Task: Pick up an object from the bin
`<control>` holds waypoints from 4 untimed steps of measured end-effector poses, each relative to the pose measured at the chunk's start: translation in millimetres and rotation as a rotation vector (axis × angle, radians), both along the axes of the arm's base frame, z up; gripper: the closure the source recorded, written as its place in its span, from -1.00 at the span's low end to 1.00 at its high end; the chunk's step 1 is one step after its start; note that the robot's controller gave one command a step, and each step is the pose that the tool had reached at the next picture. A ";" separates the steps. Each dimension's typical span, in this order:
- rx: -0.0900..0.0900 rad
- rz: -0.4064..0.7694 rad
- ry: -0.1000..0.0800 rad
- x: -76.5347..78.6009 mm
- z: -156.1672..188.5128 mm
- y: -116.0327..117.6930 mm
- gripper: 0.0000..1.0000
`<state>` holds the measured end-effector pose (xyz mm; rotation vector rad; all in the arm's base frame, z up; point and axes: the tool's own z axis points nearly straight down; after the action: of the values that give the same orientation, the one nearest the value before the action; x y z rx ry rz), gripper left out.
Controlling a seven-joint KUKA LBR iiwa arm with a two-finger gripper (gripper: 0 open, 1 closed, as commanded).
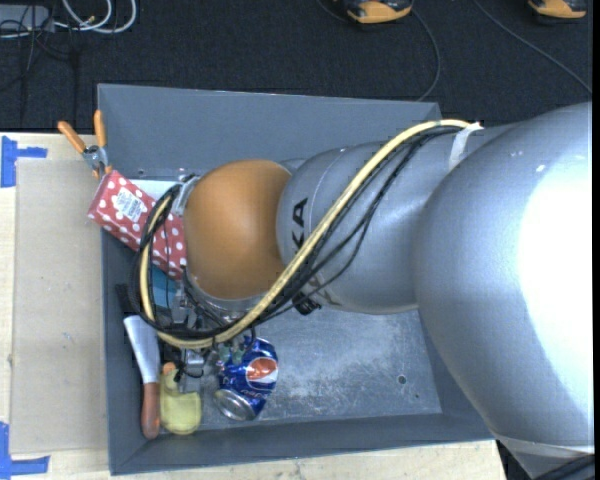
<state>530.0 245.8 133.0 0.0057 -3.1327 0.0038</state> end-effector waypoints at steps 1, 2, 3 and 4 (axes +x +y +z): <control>0.002 -0.005 -0.006 1.6 4.5 -1.1 -1.00; 0.003 0.005 -0.005 -2.8 -35.8 -29.3 -1.00; 0.007 0.122 -0.001 7.4 -56.7 -44.0 -1.00; 0.008 0.093 -0.002 6.6 -59.4 -56.0 -1.00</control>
Offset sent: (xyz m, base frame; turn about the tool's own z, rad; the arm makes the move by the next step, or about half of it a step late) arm -0.0058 -0.0432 -0.0545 -0.0041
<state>536.6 189.9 73.6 0.1510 -3.1316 -0.0074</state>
